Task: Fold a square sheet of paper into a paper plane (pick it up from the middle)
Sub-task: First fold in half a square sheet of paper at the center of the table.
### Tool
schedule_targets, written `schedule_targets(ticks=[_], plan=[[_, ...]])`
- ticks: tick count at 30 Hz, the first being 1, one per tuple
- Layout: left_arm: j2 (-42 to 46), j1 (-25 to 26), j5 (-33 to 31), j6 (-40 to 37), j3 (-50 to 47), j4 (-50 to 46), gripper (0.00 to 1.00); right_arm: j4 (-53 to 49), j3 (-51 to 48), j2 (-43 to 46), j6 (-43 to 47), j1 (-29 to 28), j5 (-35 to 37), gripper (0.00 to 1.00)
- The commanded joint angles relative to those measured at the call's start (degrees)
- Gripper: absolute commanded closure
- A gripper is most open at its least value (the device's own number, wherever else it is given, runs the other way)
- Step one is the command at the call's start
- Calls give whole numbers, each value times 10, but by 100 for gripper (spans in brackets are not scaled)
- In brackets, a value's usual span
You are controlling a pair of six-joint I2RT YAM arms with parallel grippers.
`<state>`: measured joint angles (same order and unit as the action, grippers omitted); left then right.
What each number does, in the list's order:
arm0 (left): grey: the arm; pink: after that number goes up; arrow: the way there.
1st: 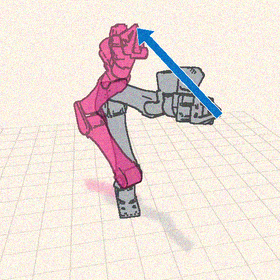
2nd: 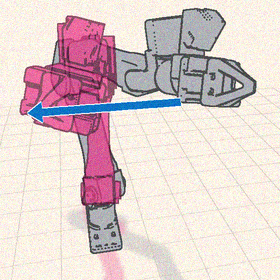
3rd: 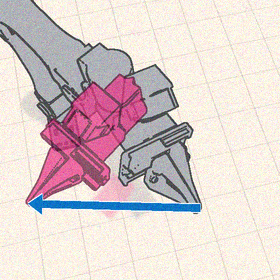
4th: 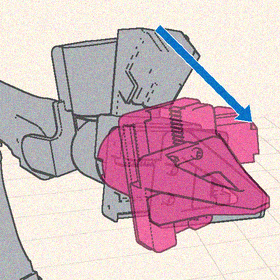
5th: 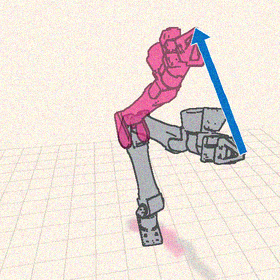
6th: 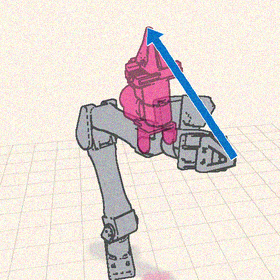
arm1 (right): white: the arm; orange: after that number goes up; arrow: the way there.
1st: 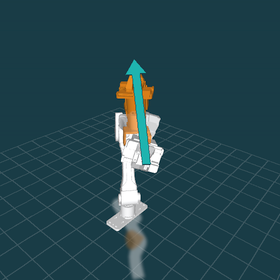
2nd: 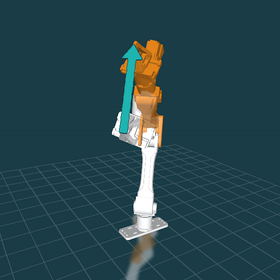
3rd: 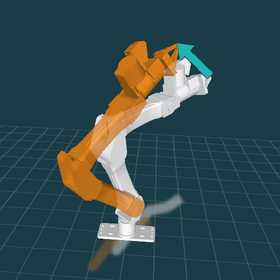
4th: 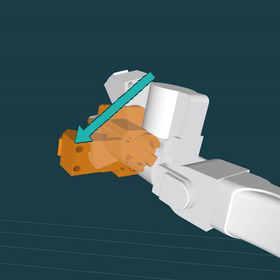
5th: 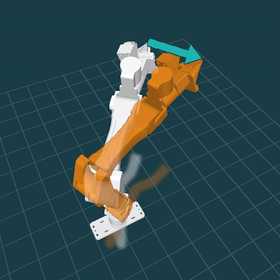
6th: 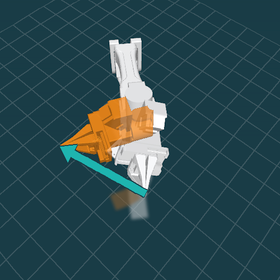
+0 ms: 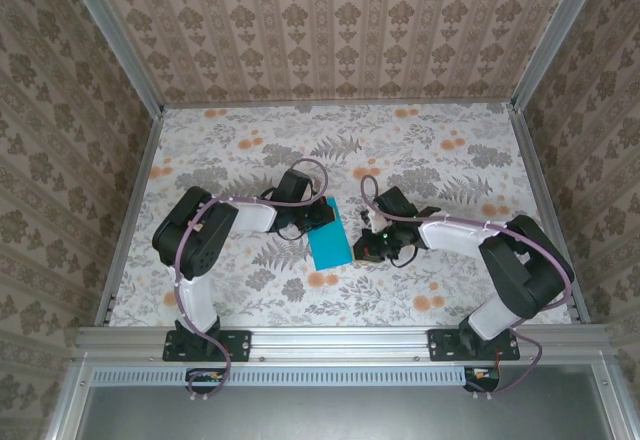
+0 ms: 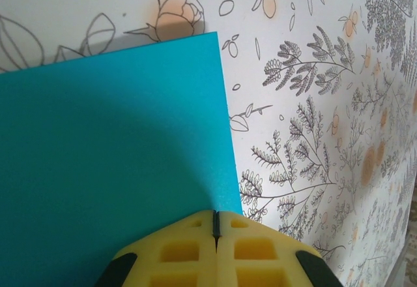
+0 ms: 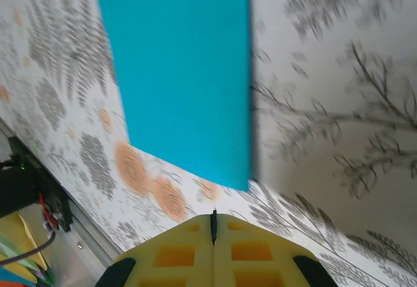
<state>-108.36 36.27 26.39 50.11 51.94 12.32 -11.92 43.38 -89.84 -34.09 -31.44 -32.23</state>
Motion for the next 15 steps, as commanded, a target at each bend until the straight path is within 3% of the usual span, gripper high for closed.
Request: schedule_targets(ticks=[1,6,15], plan=[[-7,4,-8,-38,3,-63,98,50,42,-11,1,12,23,100],[15,6,0,-64,26,-75,92,75,99,-90,-18,18,15,100],[26,7,34,-89,40,-39,88,82,113,-164,-33,19,-1,100]])
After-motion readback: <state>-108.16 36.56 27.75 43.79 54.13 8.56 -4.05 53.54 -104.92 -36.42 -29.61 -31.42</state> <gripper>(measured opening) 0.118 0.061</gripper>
